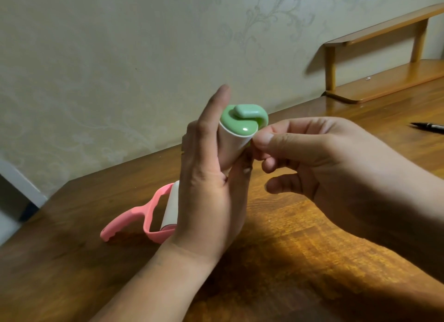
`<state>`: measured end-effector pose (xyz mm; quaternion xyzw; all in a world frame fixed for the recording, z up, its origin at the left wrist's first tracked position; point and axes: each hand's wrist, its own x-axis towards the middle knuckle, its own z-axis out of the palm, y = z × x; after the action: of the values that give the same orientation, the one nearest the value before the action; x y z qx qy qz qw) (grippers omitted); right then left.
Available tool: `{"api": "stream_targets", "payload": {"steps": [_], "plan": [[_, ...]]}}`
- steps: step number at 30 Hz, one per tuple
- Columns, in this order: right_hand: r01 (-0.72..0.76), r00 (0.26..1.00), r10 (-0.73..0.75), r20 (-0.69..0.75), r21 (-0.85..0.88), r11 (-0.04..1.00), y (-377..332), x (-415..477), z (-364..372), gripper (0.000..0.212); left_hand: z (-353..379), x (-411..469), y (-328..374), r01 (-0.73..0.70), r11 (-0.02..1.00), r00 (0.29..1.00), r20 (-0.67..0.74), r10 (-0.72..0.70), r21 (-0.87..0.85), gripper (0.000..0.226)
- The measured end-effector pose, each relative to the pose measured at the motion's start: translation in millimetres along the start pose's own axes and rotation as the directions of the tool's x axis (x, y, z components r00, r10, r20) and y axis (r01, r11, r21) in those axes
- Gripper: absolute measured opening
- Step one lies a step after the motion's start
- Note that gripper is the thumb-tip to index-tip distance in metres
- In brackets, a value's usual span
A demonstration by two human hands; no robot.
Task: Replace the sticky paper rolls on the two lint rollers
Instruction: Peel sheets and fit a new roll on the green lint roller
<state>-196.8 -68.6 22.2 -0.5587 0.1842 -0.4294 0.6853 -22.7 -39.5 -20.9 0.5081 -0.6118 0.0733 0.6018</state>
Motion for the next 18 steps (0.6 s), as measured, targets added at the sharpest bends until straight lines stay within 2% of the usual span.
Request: {"api": "stream_targets", "payload": {"steps": [6, 8, 10, 13, 18], "plan": [[0.049, 0.998, -0.049, -0.046, -0.009, 0.999, 3, 1, 2, 0.014, 1, -1, -6, 0.020, 0.993, 0.985, 0.173, 0.001, -0.118, 0.100], [0.065, 0.996, -0.066, -0.052, -0.021, 0.998, 4, 1, 1, 0.022, 4, -2, -2, 0.080, 0.975, 0.978, 0.204, -0.038, -0.205, 0.099], [0.075, 0.996, -0.076, -0.041, -0.033, 0.997, 5, 2, 0, 0.022, 5, -2, -1, 0.127, 0.957, 0.973, 0.222, -0.068, -0.262, 0.098], [0.071, 0.997, -0.072, -0.022, -0.036, 0.997, 6, 3, -1, 0.010, 5, -2, 3, 0.151, 0.947, 0.969, 0.232, -0.086, -0.282, 0.095], [0.087, 0.996, -0.087, 0.002, -0.055, 0.995, 7, 4, -1, 0.013, 0, -9, 7, 0.217, 0.924, 0.957, 0.254, -0.138, -0.315, 0.092]]}}
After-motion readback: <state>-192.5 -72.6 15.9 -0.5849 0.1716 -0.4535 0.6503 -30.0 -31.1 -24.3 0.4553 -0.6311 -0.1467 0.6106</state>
